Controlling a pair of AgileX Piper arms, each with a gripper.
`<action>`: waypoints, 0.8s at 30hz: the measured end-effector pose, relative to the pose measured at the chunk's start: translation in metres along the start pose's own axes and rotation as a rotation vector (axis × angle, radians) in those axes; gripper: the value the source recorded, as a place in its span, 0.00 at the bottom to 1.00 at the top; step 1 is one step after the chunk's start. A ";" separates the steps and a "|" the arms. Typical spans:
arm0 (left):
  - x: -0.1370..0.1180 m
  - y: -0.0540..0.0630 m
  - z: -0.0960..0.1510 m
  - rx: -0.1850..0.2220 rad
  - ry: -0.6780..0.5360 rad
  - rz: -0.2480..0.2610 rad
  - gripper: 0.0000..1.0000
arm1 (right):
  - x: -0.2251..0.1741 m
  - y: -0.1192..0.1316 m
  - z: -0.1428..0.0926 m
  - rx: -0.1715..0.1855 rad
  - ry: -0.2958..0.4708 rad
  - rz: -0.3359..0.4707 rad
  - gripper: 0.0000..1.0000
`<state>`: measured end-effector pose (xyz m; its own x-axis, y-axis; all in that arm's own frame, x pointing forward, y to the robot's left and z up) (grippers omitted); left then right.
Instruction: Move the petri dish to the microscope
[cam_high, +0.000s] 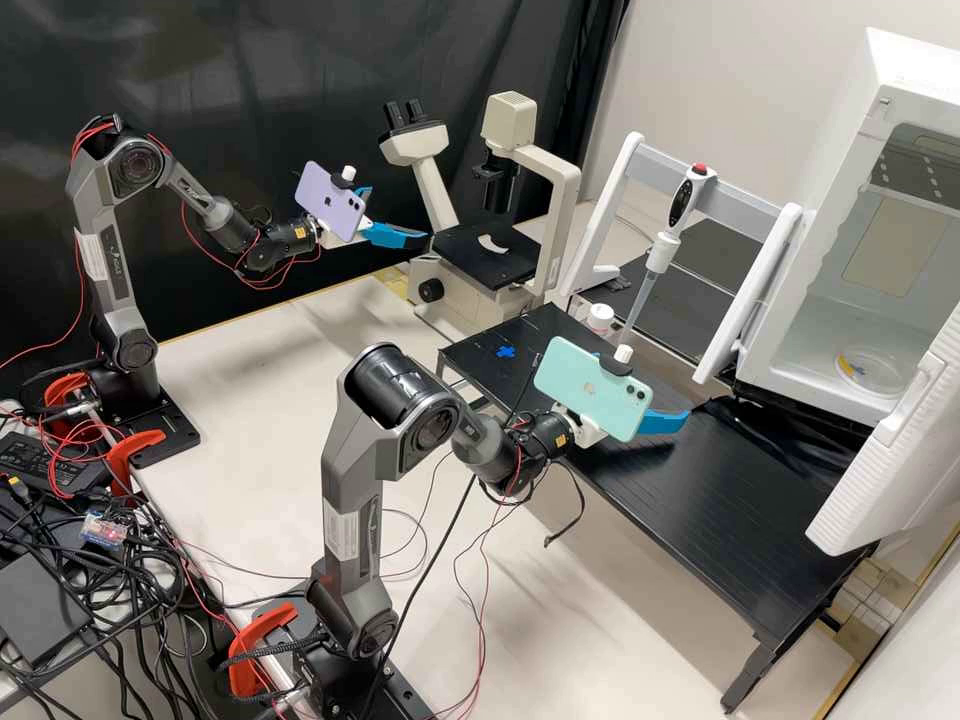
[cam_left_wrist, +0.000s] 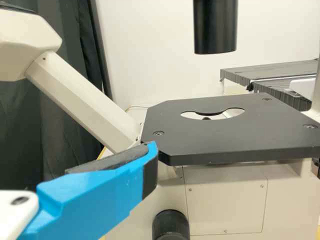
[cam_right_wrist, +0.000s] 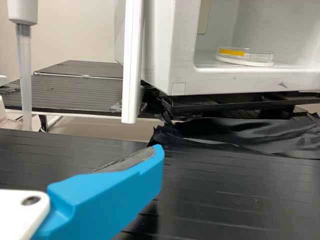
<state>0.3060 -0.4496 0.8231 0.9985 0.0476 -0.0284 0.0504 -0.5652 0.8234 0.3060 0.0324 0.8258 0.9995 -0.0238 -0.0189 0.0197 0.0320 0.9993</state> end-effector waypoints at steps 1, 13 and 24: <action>0.000 0.000 0.000 0.000 0.000 0.000 1.00 | 0.000 0.000 0.000 0.000 0.000 0.000 1.00; 0.000 0.000 0.000 0.000 0.000 0.000 1.00 | 0.000 0.006 0.006 0.005 -0.017 0.016 1.00; 0.000 0.000 0.000 0.000 0.000 0.000 1.00 | -0.004 0.048 0.037 0.092 -0.070 0.118 1.00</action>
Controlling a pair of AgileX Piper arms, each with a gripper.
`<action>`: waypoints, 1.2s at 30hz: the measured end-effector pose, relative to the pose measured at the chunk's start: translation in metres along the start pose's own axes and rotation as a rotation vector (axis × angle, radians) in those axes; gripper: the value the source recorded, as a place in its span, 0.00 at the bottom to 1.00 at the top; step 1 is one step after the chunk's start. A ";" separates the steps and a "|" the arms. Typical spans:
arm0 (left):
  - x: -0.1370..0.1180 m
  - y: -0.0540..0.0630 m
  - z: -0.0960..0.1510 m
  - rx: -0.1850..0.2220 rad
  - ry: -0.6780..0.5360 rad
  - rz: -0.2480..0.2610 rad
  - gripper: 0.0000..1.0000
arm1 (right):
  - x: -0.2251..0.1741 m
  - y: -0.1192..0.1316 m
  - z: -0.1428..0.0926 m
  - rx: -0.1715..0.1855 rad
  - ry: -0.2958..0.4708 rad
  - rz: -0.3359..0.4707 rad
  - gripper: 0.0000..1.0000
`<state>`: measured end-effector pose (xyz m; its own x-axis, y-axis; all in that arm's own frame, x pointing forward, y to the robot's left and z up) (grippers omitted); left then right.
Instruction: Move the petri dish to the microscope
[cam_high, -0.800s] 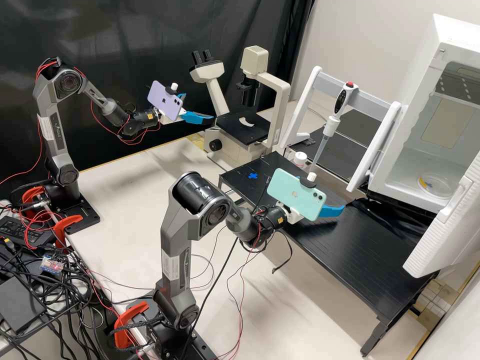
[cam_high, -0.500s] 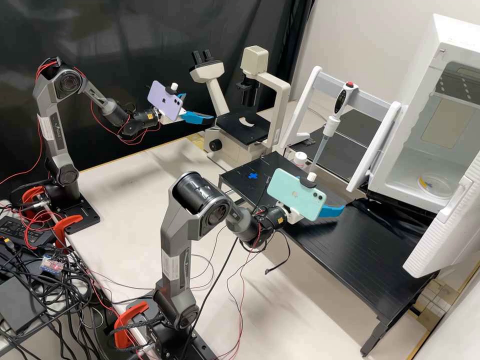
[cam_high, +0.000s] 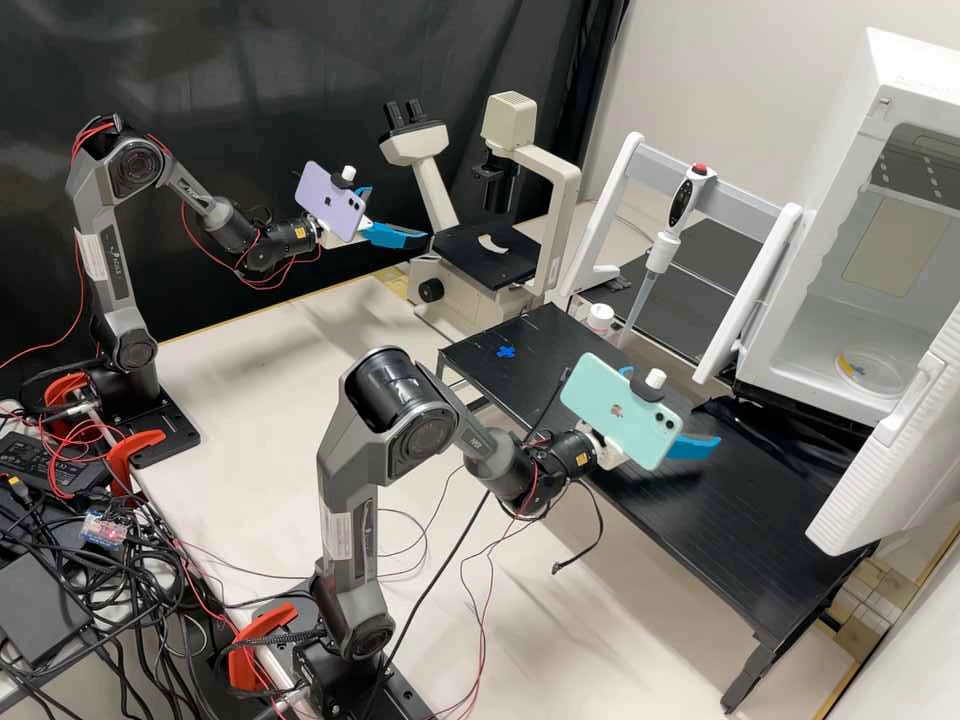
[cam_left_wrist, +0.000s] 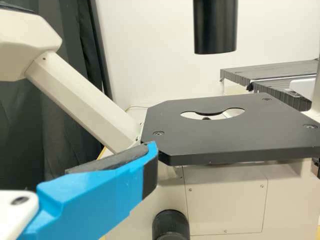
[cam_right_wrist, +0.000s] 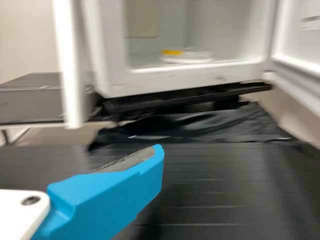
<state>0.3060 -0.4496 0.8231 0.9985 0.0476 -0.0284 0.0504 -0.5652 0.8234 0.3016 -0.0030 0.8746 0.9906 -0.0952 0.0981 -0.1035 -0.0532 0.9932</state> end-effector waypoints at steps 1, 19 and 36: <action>0.000 0.000 0.000 0.000 0.000 0.000 1.00 | 0.001 0.005 0.001 0.007 -0.001 0.017 1.00; 0.000 0.000 0.000 0.000 0.000 0.000 1.00 | 0.086 0.085 0.010 0.050 -0.075 0.204 1.00; 0.000 0.000 0.000 0.000 0.000 0.000 1.00 | 0.181 0.112 -0.021 0.028 -0.066 0.192 1.00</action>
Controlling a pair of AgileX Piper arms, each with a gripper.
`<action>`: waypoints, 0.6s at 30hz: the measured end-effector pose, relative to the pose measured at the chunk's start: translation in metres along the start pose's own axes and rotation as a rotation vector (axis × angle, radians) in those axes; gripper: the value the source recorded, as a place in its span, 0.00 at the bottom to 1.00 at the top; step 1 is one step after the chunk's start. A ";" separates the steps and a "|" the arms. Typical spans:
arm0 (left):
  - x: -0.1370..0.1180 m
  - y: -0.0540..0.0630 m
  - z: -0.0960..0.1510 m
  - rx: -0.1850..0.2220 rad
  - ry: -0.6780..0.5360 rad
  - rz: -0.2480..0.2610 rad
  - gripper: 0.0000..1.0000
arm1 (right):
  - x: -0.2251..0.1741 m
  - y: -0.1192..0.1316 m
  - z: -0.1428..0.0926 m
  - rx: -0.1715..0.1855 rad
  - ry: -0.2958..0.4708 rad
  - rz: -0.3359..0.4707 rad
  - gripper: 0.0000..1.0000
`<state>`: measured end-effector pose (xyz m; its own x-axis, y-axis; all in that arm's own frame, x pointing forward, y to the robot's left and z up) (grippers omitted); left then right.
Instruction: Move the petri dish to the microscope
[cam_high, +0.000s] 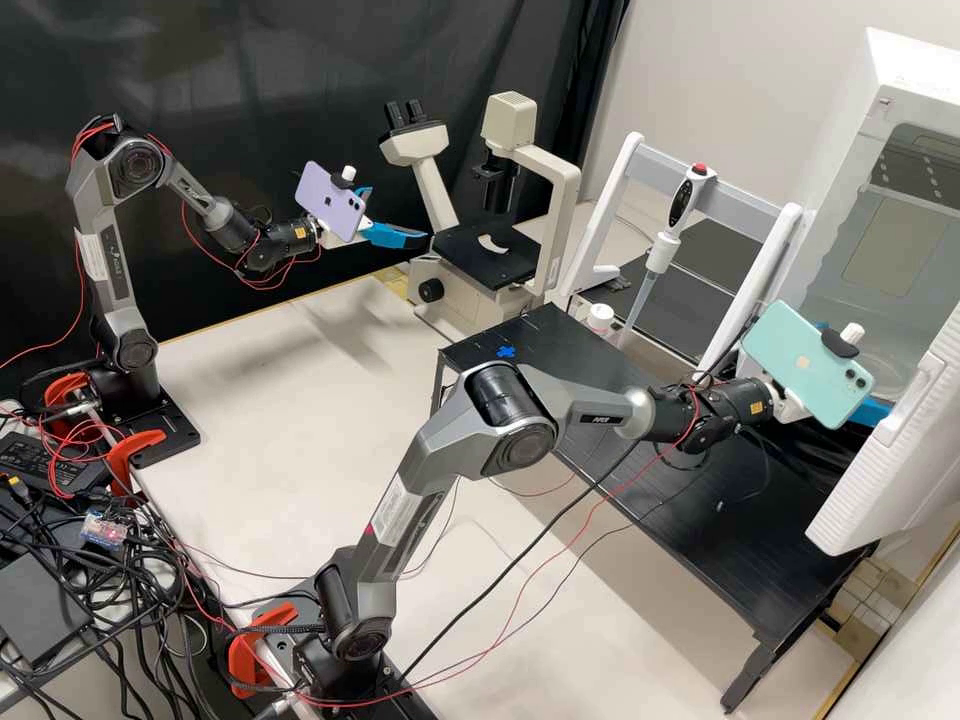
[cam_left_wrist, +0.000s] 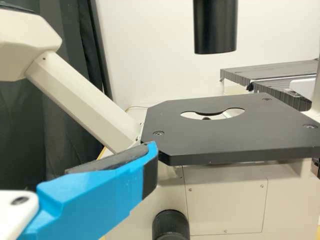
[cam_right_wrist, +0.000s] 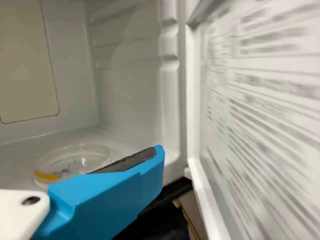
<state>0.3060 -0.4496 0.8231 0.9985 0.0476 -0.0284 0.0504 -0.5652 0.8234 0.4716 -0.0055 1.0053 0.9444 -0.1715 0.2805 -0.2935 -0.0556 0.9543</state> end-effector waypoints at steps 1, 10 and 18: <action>0.000 0.000 0.000 0.000 0.000 0.000 1.00 | 0.006 -0.002 -0.001 -0.005 -0.003 -0.012 1.00; 0.000 0.000 0.000 0.000 0.000 0.000 1.00 | 0.040 -0.019 0.005 -0.039 -0.035 -0.072 1.00; 0.000 0.000 0.000 0.000 0.000 0.000 1.00 | 0.058 -0.034 0.015 -0.085 -0.051 -0.106 1.00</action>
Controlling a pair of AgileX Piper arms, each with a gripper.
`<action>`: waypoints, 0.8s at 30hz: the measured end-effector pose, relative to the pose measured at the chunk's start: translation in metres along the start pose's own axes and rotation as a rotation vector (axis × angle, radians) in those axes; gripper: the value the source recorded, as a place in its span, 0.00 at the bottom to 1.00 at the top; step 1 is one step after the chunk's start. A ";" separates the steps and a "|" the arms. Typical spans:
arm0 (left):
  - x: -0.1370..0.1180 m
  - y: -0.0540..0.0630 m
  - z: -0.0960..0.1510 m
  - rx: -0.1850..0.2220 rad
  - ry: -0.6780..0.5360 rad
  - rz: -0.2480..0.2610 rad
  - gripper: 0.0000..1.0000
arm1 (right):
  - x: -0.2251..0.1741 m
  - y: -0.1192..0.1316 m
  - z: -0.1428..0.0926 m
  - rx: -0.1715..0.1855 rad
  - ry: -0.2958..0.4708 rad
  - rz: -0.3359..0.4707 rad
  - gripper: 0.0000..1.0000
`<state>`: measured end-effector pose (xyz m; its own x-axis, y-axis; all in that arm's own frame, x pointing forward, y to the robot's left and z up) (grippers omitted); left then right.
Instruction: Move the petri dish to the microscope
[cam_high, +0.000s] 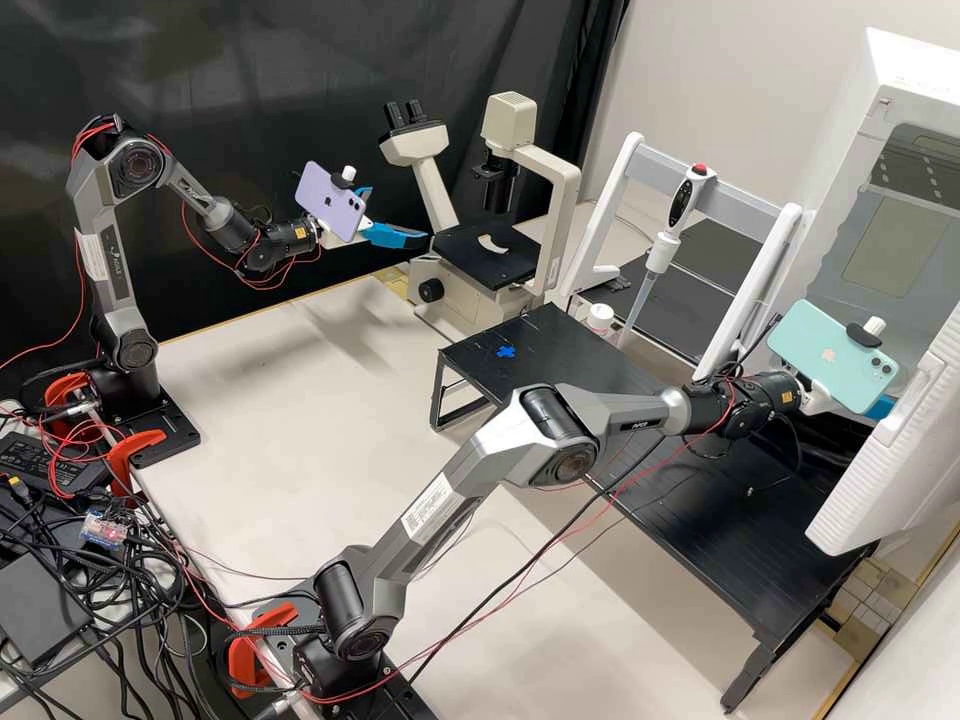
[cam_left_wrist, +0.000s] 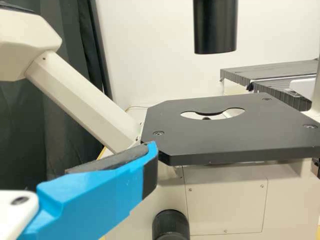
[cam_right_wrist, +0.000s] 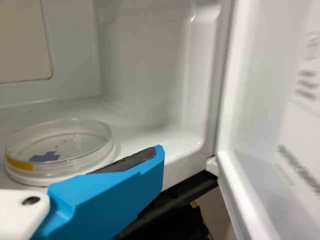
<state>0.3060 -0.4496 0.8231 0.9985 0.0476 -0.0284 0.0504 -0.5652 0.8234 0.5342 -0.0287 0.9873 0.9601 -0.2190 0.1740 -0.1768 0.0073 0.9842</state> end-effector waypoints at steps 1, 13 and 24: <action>0.000 0.000 0.000 0.000 0.000 0.000 1.00 | 0.001 -0.001 0.001 -0.006 -0.001 -0.002 1.00; 0.000 0.000 0.000 0.000 0.000 0.000 1.00 | 0.006 -0.013 0.002 0.001 0.012 -0.021 1.00; 0.000 0.000 0.000 0.000 0.000 0.000 1.00 | 0.006 -0.014 0.003 -0.007 0.009 -0.023 1.00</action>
<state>0.3060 -0.4496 0.8231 0.9985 0.0476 -0.0284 0.0504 -0.5652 0.8234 0.5418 -0.0333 0.9741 0.9658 -0.2102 0.1517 -0.1533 0.0088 0.9881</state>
